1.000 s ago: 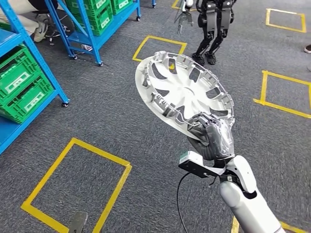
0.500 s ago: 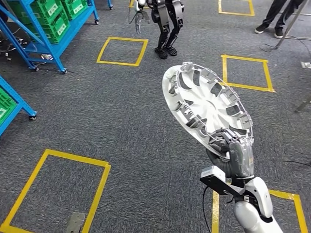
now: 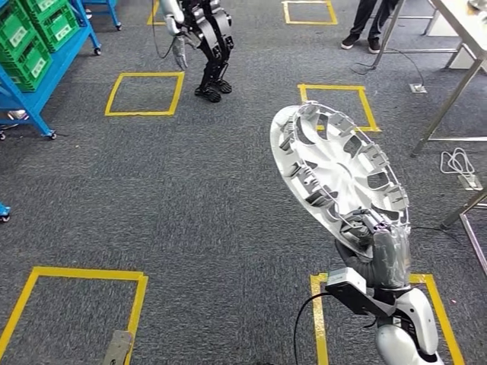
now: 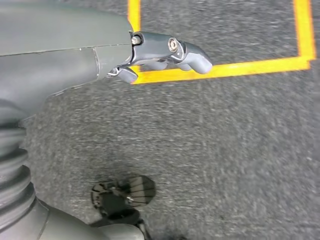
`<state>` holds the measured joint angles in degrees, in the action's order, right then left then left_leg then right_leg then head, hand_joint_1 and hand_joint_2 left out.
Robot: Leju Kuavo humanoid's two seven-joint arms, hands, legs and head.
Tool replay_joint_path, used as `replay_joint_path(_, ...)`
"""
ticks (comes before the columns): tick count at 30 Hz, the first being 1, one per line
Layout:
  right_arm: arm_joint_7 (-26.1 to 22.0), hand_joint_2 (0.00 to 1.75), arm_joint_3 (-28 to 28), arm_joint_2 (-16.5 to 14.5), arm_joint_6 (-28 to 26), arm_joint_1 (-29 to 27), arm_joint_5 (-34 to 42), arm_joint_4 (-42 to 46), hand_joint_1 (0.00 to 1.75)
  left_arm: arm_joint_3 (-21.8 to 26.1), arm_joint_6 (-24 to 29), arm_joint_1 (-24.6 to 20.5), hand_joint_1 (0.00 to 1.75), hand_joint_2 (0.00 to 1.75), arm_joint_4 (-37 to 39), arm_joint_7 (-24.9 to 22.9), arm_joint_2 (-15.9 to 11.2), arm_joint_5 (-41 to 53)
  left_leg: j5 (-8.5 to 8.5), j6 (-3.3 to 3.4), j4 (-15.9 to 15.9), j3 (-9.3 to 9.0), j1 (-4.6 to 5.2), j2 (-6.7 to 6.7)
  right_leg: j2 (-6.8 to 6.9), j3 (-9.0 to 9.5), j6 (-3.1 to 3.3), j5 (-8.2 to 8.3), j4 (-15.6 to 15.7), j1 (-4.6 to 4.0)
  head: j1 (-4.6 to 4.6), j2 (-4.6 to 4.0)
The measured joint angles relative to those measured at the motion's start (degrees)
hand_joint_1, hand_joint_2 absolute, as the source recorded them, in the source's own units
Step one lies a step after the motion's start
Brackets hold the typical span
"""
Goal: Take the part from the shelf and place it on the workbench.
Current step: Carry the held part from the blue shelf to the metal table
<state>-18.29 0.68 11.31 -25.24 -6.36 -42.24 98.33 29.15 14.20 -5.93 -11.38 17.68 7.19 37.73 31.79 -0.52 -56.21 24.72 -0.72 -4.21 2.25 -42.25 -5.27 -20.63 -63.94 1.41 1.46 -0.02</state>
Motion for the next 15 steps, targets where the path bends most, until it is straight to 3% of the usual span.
replay_joint_path(2,-0.2,1.75,-0.3,-0.2,0.0,-0.2,0.0,0.2,1.75,0.0,0.1,-0.2,0.00,1.75,0.0,0.0,-0.2,0.0,1.31,-1.02,0.4,-1.10,0.21,-1.18,1.62,1.65,0.88,0.29,3.7,-0.33,0.24,0.00)
replay_joint_path(4,-0.3,1.75,-0.7,-0.2,-0.1,-0.6,0.1,0.5,1.75,0.0,0.2,-0.5,0.00,1.75,-0.1,0.0,-0.2,0.0,1.34,-1.91,0.7,-1.87,0.15,-1.78,0.57,1.88,2.73,-0.90,3.6,-0.68,0.19,0.00)
replay_joint_path(5,-0.3,1.75,-1.1,-0.2,-0.1,-1.0,0.1,0.7,1.75,0.0,0.3,-0.6,0.00,1.75,-0.1,0.0,-0.1,0.0,0.48,-2.21,-0.6,-1.39,-0.08,-1.23,-0.28,2.21,3.31,-1.21,3.7,-0.70,0.10,0.00)
replay_joint_path(6,-0.4,1.75,-1.4,-0.2,-0.2,-1.4,0.2,0.9,1.75,0.0,0.3,-0.8,0.00,1.75,-0.1,0.0,0.0,0.1,-0.87,-2.44,-3.7,0.31,-0.31,-0.16,-1.00,2.67,3.83,-1.72,3.8,-0.72,0.00,0.01)
replay_joint_path(8,-0.6,1.75,-2.0,-0.3,-0.2,-1.9,0.5,1.2,1.75,0.0,0.4,-0.8,0.00,1.75,-0.1,0.0,0.2,0.1,-2.04,-2.35,-12.7,6.92,-0.49,2.30,-2.53,3.97,4.54,-2.82,4.1,-0.81,-0.27,0.01)
replay_joint_path(9,-0.7,1.75,-2.2,-0.3,-0.2,-2.0,0.5,1.3,1.75,0.0,0.4,-0.7,0.00,1.75,-0.1,0.0,0.2,0.2,-0.77,-2.16,-16.6,10.69,-0.40,2.94,-3.41,4.76,4.76,-3.48,4.3,-0.92,-0.37,0.01)
replay_joint_path(10,-0.8,1.75,-2.2,-0.3,-0.2,-2.2,0.6,1.4,1.75,0.0,0.4,-0.4,0.00,1.75,-0.1,0.0,0.3,0.1,1.59,-1.92,-19.0,13.98,-0.21,3.19,-4.40,5.74,4.95,-4.23,4.4,-1.05,-0.45,0.00)
replay_joint_path(12,-1.0,1.75,-2.4,-0.5,-0.2,-2.5,0.7,1.5,1.75,0.0,0.4,-0.2,0.00,1.75,-0.1,0.0,0.3,0.1,6.36,-1.22,-19.5,18.57,0.37,3.54,-6.37,8.39,5.26,-6.11,4.5,-1.30,-0.50,0.00)
replay_joint_path(13,-1.0,1.75,-2.4,-0.5,-0.2,-2.7,0.7,1.5,1.75,0.0,0.4,-0.1,0.00,1.75,-0.1,0.0,0.3,0.1,6.84,-0.87,-17.9,19.69,0.74,3.92,-7.26,10.04,5.34,-7.22,4.5,-1.36,-0.50,0.00)
replay_joint_path(14,-1.0,1.75,-2.4,-0.6,-0.2,-2.8,0.7,1.5,1.75,0.0,0.4,-0.1,0.00,1.75,-0.1,0.0,0.2,0.1,4.84,-0.56,-15.3,20.18,1.08,4.68,-8.07,11.61,5.35,-8.42,4.6,-1.36,-0.54,0.00)
replay_joint_path(15,-1.0,1.75,-2.4,-0.6,-0.2,-2.8,0.7,1.5,1.75,0.1,0.4,-0.1,0.00,1.75,-0.1,0.0,0.1,0.1,-0.13,-0.32,-11.6,20.35,1.32,6.08,-8.90,13.09,5.26,-9.60,4.6,-1.32,-0.63,-0.01)
